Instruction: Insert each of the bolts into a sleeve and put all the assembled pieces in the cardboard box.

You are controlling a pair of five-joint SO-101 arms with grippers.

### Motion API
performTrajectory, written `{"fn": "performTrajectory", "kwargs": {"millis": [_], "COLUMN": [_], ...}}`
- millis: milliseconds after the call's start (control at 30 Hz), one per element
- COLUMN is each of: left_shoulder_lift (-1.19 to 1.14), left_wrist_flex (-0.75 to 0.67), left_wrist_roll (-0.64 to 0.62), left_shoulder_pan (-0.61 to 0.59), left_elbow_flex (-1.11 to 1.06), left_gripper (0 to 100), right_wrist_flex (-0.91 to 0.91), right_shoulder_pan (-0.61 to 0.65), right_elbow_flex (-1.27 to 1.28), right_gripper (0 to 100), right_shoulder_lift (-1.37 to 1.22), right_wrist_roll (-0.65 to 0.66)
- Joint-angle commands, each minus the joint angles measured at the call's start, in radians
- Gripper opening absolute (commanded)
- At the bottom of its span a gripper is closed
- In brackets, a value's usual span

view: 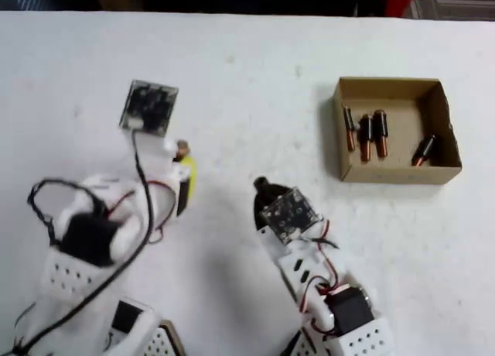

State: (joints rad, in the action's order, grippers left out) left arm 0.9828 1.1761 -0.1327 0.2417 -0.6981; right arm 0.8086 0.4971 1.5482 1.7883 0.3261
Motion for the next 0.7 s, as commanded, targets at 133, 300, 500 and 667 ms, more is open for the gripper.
{"fn": "performTrajectory", "kwargs": {"millis": [133,300,500,667], "left_shoulder_lift": [0.305,0.490,0.616,0.628], "left_wrist_flex": [-0.241,-0.374,-0.463,-0.595], "left_wrist_roll": [0.002,0.000,-0.002,-0.074], "left_shoulder_pan": [-0.005,-0.004,-0.002,-0.002], "left_elbow_flex": [-0.189,-0.290,-0.331,-0.387], "left_gripper": [2,2,2,2], "right_wrist_flex": [-0.036,-0.134,-0.349,-0.403], "right_shoulder_pan": [0.067,0.108,0.108,0.108], "right_elbow_flex": [-0.005,0.026,0.143,0.141], "right_gripper": [1.6,1.6,1.6,1.6], "right_shoulder_lift": [0.010,0.010,0.010,0.010], "right_wrist_roll": [-0.040,-0.048,-0.052,-0.087]}}
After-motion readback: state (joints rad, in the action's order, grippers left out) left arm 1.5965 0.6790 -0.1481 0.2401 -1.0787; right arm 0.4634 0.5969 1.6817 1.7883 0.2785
